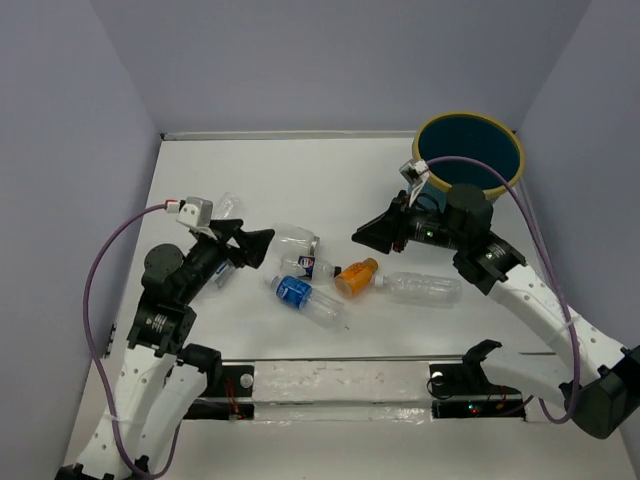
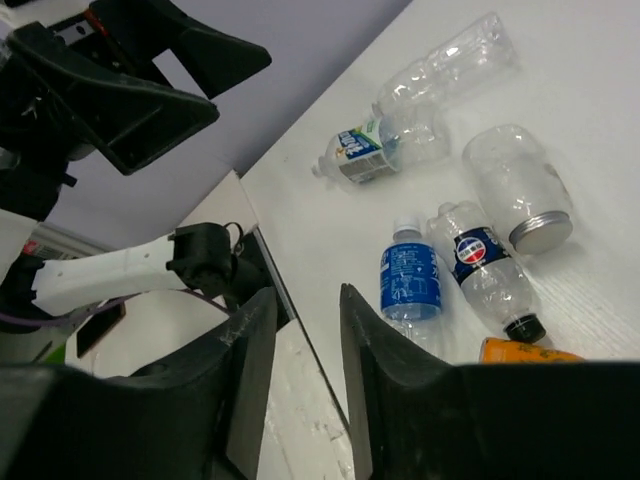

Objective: Put the plastic bottles in the bin

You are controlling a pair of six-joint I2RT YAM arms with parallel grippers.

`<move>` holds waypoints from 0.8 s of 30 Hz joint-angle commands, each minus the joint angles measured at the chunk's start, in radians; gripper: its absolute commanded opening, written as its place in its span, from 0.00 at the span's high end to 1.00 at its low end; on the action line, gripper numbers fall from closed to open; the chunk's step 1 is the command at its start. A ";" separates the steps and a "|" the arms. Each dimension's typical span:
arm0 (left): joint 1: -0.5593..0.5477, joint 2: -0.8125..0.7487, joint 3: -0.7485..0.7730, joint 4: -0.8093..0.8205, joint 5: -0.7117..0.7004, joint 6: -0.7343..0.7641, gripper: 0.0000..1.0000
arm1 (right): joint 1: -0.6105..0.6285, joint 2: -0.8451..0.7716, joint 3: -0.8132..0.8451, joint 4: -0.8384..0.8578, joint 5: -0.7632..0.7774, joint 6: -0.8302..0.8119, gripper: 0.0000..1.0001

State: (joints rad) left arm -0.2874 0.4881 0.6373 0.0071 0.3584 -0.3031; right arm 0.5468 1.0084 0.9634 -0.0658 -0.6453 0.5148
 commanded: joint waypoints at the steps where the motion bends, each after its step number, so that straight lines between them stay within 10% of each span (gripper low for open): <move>1: -0.002 0.110 0.084 -0.097 -0.172 0.010 0.01 | 0.035 0.019 -0.032 0.106 0.079 -0.091 0.51; 12: 0.007 0.509 0.286 -0.311 -0.789 0.042 0.01 | 0.053 0.001 -0.199 0.276 0.075 -0.110 0.30; 24: 0.145 0.891 0.370 -0.269 -0.584 0.137 0.01 | 0.053 -0.045 -0.270 0.373 0.023 -0.058 0.30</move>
State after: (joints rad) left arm -0.1589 1.3163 0.9157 -0.2768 -0.2550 -0.2150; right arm 0.5907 0.9855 0.7017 0.2169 -0.6022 0.4496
